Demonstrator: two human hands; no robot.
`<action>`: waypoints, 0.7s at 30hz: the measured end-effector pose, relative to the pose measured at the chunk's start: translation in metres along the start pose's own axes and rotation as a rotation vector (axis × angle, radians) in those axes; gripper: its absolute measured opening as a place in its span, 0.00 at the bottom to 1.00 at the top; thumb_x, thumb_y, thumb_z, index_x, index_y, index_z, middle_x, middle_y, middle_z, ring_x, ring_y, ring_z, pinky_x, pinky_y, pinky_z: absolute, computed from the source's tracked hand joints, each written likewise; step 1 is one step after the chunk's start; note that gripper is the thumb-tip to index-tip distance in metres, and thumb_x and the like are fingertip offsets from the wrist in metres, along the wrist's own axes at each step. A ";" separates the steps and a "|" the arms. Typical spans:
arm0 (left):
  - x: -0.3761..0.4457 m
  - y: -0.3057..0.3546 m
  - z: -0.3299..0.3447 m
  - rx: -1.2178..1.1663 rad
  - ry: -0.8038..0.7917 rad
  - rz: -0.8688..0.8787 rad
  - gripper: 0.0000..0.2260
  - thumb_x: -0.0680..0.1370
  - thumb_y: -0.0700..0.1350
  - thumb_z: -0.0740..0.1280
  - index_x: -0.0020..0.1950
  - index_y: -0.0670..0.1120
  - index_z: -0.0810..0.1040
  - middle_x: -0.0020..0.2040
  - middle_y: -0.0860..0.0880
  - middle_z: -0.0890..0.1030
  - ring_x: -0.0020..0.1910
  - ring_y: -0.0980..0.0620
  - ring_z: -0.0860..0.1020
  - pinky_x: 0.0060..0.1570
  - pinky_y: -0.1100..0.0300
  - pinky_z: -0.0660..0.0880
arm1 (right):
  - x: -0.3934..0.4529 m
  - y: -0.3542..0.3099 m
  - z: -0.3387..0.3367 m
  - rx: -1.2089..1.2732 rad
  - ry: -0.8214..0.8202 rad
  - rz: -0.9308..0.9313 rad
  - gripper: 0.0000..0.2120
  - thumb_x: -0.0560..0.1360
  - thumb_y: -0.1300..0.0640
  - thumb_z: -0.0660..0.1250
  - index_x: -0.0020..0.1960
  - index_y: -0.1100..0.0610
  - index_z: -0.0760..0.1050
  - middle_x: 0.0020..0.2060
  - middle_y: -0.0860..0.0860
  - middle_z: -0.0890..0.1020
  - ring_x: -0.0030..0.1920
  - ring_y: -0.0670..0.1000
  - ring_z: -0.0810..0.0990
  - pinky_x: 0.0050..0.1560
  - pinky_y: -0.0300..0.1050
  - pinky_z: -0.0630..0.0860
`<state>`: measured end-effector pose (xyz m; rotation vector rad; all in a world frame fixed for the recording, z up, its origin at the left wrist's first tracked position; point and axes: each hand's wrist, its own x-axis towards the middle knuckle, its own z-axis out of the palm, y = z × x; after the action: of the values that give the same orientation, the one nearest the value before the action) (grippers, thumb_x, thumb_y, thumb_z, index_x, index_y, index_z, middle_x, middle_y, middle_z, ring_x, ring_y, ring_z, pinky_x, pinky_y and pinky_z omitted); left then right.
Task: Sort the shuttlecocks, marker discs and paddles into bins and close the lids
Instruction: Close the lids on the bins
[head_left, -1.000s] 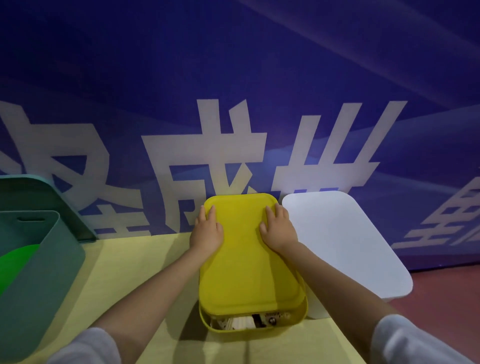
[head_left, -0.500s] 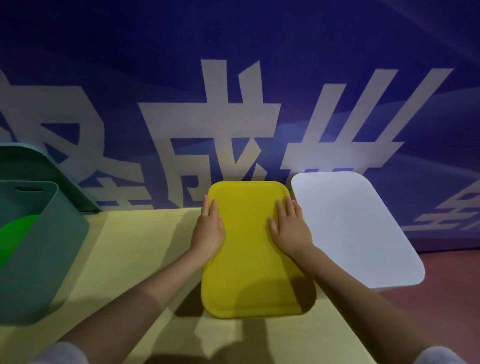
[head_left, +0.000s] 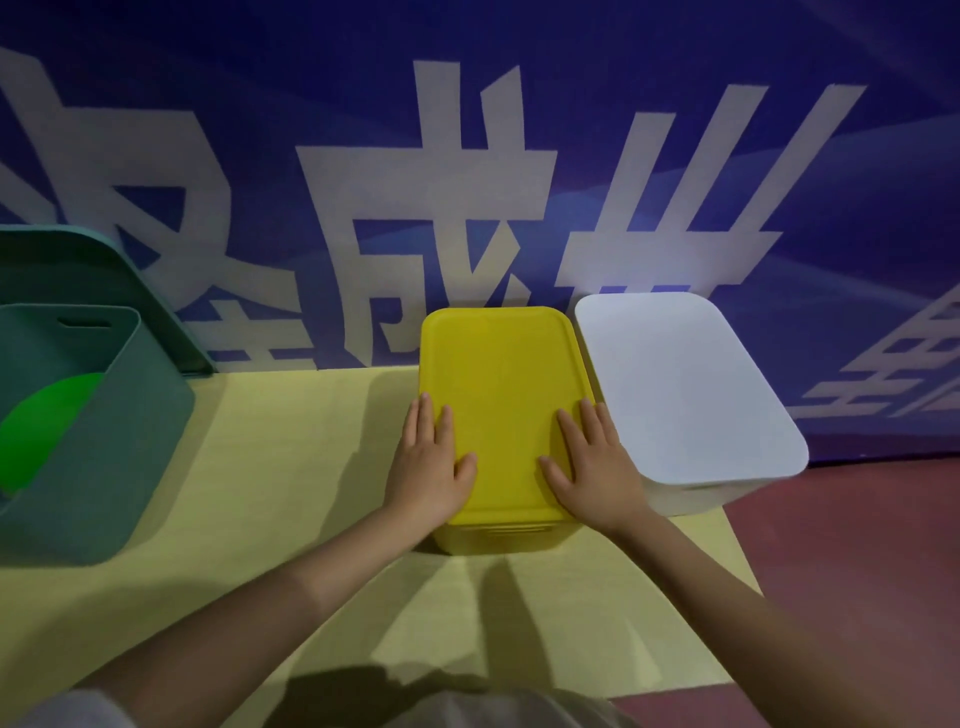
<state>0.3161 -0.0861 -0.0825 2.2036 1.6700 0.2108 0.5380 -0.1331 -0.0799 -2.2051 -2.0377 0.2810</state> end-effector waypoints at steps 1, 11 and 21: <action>-0.003 0.000 0.000 -0.014 0.001 0.001 0.32 0.81 0.58 0.53 0.79 0.46 0.45 0.78 0.46 0.38 0.76 0.49 0.36 0.74 0.53 0.49 | -0.011 -0.003 0.001 -0.001 0.008 0.007 0.43 0.70 0.29 0.37 0.78 0.52 0.50 0.78 0.55 0.47 0.77 0.56 0.41 0.75 0.53 0.49; -0.007 -0.001 0.004 -0.212 0.087 0.014 0.30 0.79 0.54 0.60 0.78 0.47 0.55 0.79 0.49 0.44 0.77 0.51 0.41 0.72 0.54 0.56 | -0.031 -0.011 0.012 -0.006 0.140 0.003 0.36 0.75 0.33 0.42 0.75 0.51 0.62 0.76 0.56 0.58 0.77 0.57 0.49 0.75 0.55 0.50; -0.027 -0.030 0.013 0.227 0.114 0.658 0.28 0.76 0.67 0.55 0.74 0.58 0.64 0.76 0.53 0.62 0.75 0.50 0.59 0.73 0.47 0.48 | -0.037 0.023 0.022 -0.195 0.269 -0.593 0.24 0.80 0.42 0.53 0.72 0.51 0.66 0.71 0.55 0.70 0.72 0.58 0.67 0.68 0.56 0.62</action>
<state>0.2859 -0.1076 -0.1026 2.9013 0.9956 0.3305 0.5531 -0.1724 -0.1043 -1.5031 -2.5012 -0.2692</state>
